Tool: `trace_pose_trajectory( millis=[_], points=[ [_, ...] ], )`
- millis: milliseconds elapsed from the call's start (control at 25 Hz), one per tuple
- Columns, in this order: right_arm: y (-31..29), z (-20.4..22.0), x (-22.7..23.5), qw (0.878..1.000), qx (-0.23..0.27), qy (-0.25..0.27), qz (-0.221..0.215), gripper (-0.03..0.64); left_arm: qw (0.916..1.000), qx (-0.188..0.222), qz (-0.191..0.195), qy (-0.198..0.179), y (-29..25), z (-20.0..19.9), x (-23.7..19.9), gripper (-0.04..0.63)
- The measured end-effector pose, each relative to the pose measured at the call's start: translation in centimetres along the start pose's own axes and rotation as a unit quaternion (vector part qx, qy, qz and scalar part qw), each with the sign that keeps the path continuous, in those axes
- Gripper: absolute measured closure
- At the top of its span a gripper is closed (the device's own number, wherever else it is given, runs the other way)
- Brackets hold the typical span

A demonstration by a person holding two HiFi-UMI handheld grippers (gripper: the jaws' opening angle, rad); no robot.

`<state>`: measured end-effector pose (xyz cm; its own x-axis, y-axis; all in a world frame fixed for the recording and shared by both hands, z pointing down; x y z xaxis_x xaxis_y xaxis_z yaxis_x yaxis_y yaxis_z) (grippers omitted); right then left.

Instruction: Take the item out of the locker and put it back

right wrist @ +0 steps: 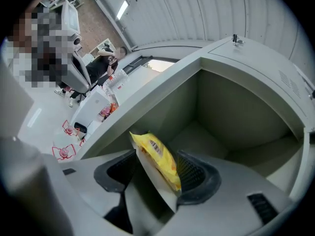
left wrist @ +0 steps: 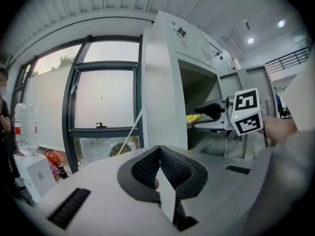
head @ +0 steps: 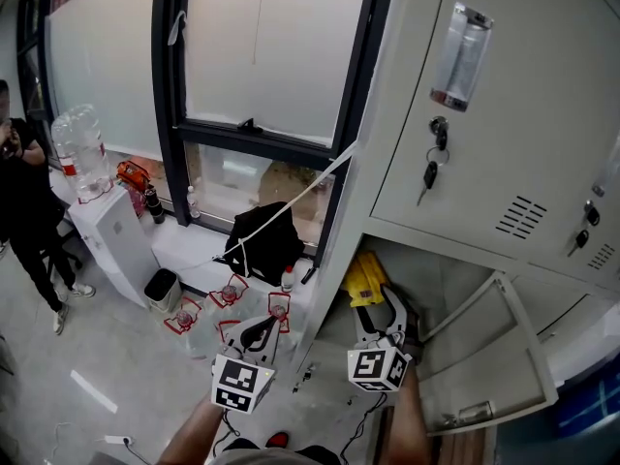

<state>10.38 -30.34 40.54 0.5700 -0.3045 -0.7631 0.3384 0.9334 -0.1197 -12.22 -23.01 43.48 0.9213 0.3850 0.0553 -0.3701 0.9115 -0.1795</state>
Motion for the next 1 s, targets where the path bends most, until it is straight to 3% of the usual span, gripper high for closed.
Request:
trace_pose_trajectory(
  millis=[280, 520, 800, 1000],
  points=[
    [-0.6, 0.1, 0.0, 1.000, -0.010, 0.015, 0.004, 0.522, 1.0000, 0.000, -0.009, 0.000, 0.1, 0.0, -0.2, 0.572],
    [-0.6, -0.1, 0.4, 1.000, -0.012, 0.006, 0.006, 0.555, 0.9999, 0.001, -0.010, 0.000, 0.5, 0.1, -0.2, 0.572],
    [2.0, -0.5, 3.0, 0.992, 0.031, -0.113, 0.047, 0.591, 1.0000, 0.008, 0.002, -0.002, 0.6, -0.2, 0.4, 0.572],
    [5.3, -0.3, 4.7, 0.981, 0.059, -0.166, 0.086, 0.595, 0.9996, 0.016, 0.023, -0.008, 0.1, -0.7, 1.6, 0.572]
  ],
)
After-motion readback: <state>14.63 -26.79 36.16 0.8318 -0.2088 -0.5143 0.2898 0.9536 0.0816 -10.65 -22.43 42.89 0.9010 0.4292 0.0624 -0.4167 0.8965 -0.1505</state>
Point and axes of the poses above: the fingertips, and each gripper's own axes: y backward along the fingers, x to its right, z out of its underside, the point moved 9 cm from there along y, backward along the fingers
